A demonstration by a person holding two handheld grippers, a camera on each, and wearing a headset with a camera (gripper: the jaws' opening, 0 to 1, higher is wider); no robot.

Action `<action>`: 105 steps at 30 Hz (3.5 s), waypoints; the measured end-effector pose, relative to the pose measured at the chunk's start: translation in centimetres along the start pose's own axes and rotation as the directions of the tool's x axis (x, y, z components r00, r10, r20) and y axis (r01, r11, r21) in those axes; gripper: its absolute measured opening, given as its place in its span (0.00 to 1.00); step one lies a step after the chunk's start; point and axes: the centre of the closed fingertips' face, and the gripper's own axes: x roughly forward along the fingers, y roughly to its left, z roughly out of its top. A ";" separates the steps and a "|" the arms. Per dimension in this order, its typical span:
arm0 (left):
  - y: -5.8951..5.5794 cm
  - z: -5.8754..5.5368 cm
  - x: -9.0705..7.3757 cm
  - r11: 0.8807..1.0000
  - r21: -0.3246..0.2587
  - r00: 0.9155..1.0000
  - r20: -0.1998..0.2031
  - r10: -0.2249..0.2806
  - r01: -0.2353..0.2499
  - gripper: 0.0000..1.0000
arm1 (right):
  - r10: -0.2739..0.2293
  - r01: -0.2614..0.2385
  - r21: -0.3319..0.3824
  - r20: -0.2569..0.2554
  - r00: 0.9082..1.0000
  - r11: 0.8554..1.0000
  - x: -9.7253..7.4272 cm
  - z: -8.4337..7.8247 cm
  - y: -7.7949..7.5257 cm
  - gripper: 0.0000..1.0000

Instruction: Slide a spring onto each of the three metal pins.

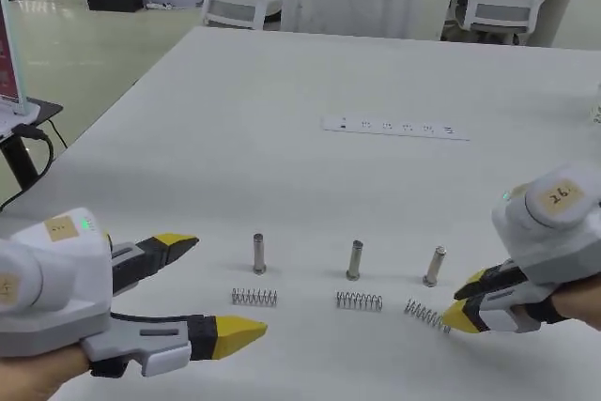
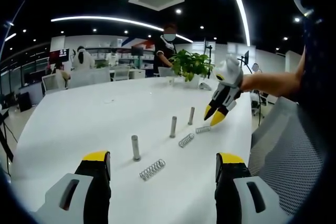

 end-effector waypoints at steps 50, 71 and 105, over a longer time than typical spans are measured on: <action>-0.4 -0.2 -0.3 1.000 0.000 1.000 0.006 0.002 -0.002 0.77 | 0.014 -0.024 -0.119 -0.087 0.996 0.993 0.7 -0.1 1.4 0.08; -3.2 0.2 0.7 0.988 0.083 0.991 -0.044 -0.123 0.126 0.67 | 0.056 -0.067 -0.173 -0.068 0.996 0.983 -1.1 2.6 3.7 0.08; -8.3 1.8 4.1 0.886 0.245 0.917 -0.169 -0.360 0.393 0.44 | 0.145 -0.174 -0.329 -0.111 0.983 0.928 -2.2 6.3 8.5 0.08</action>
